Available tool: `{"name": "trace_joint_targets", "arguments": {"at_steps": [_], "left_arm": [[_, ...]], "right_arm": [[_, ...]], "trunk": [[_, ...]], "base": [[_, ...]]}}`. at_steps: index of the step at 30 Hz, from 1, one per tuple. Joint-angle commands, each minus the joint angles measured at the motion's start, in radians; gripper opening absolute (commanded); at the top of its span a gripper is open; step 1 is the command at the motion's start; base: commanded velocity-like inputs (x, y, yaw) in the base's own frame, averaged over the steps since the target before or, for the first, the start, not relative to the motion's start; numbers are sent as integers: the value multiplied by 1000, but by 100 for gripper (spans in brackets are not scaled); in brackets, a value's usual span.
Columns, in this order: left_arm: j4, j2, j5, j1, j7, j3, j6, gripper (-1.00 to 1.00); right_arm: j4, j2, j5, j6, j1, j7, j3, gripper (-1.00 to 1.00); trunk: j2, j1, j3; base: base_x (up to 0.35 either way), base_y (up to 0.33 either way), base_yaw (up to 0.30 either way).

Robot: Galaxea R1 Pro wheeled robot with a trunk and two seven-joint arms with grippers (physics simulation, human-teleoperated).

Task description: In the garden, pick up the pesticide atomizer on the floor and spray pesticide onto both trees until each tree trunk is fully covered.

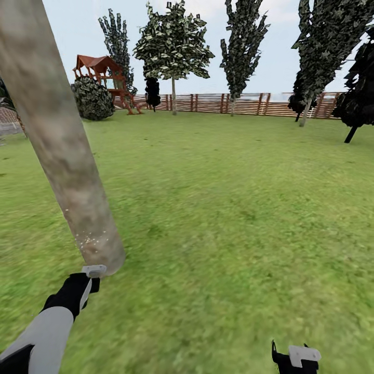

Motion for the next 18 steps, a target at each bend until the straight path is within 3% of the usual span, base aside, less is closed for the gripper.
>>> {"name": "trace_joint_targets", "arguments": {"at_steps": [1, 12, 18], "left_arm": [[-1, -1, -1, -1, 1, 3, 4, -100], [-2, 0, -1, -1, 2, 3, 4, -100], [-2, 7, 20, -1, 3, 2, 5, -100]], "right_arm": [[2, 0, 11, -3, -1, -6, -5, 100], [2, 0, 11, -3, -1, -6, -5, 100], [2, 0, 11, -3, -1, -6, -5, 100]], "trunk": [[0, 0, -1], [0, 0, -1], [0, 0, -1]], "base": [[125, -276, 2], [193, -231, 2], [234, -192, 228]]}}
